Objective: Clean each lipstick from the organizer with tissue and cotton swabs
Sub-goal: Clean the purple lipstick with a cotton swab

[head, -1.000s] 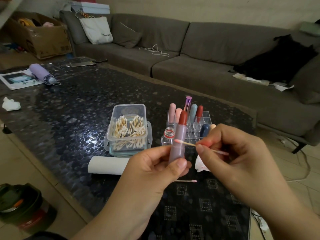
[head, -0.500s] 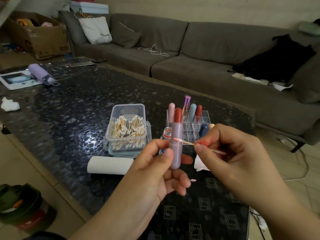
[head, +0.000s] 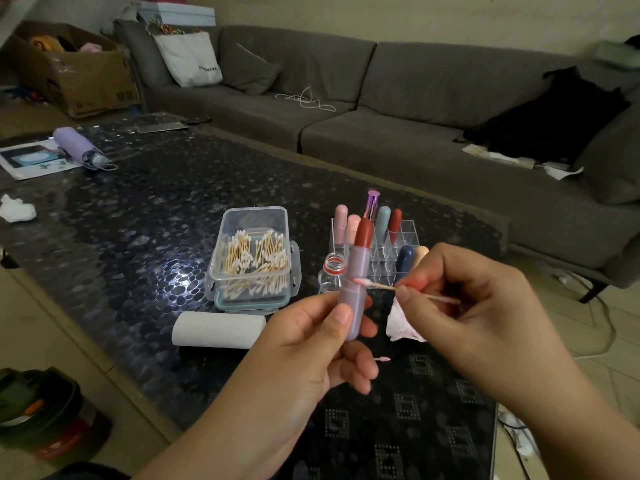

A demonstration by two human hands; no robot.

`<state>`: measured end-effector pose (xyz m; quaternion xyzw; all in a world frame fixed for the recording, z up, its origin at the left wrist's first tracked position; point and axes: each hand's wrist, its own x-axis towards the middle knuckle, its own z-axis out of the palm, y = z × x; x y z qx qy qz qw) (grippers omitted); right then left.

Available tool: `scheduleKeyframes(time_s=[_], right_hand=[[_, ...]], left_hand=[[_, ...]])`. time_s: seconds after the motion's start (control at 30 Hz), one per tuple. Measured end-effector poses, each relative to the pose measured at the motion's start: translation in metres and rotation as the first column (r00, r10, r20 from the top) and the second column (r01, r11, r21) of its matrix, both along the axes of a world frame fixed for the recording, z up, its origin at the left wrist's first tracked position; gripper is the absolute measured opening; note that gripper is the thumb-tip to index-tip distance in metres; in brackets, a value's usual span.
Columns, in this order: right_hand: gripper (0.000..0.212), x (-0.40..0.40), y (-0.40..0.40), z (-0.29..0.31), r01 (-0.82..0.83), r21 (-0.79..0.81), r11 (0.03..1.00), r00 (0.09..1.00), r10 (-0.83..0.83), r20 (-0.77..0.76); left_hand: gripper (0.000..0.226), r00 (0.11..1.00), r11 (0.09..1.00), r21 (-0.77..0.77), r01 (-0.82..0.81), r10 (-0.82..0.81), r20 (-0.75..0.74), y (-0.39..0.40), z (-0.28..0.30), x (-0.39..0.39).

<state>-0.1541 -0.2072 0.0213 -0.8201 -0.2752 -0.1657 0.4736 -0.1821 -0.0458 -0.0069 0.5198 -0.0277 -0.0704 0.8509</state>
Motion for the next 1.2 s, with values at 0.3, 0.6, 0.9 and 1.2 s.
scheduleKeyframes(time_s=[0.3, 0.6, 0.9, 1.2], right_hand=[[0.014, 0.0, 0.002, 0.001, 0.018, 0.029, 0.999, 1.0, -0.018, 0.018], [0.014, 0.0, 0.004, 0.001, 0.017, 0.067, 0.998, 1.0, -0.017, 0.01], [0.012, -0.001, 0.005, 0.002, 0.015, 0.063, 0.998, 1.0, -0.016, 0.021], [0.013, -0.002, 0.005, 0.002, 0.032, 0.061, 0.998, 0.999, -0.034, 0.036]], left_hand=[[0.031, 0.999, 0.997, 0.064, -0.032, 0.03, 0.033, 0.001, -0.001, 0.0], [0.021, 0.993, 0.979, 0.195, -0.063, 0.043, 0.107, 0.004, -0.009, 0.001], [0.005, 0.986, 0.969, 0.22, -0.113, 0.081, 0.148, 0.005, -0.014, 0.002], [0.028, 0.991, 0.988, 0.14, -0.059, 0.041, 0.128, 0.0, -0.01, 0.001]])
